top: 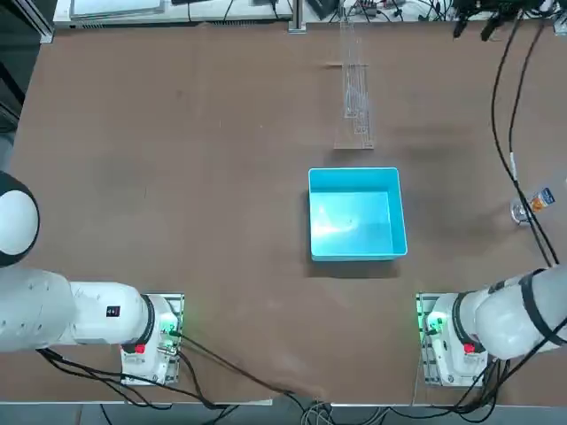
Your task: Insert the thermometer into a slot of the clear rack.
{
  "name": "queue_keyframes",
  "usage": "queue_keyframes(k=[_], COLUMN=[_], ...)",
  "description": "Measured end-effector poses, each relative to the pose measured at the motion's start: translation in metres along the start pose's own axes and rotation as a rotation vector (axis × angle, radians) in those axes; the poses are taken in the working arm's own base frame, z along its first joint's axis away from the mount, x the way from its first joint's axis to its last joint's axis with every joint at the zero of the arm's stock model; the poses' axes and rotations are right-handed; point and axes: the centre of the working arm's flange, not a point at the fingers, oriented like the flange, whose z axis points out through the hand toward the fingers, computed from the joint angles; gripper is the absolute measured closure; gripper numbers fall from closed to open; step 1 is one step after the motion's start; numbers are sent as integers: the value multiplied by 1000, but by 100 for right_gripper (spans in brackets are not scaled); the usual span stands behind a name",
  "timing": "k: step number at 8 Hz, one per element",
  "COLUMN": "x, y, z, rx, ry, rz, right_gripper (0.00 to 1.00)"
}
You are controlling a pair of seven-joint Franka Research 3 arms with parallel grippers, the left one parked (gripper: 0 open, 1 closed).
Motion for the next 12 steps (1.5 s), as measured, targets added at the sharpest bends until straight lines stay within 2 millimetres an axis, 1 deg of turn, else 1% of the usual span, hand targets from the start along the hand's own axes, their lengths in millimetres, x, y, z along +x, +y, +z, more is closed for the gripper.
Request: queue_keyframes(k=[2, 4, 5, 7, 9, 12], x=[-15, -31, -38, -46, -49, -49], y=[13, 25, 24, 10, 1, 10], z=[-31, -48, -53, -60, -61, -61], rx=[-1, -28, -44, -63, -77, -66], ry=[28, 10, 1, -4, -5, -10], rz=[3, 3, -6, -30, -36, -14], right_gripper=[0, 0, 0, 0, 0, 0])
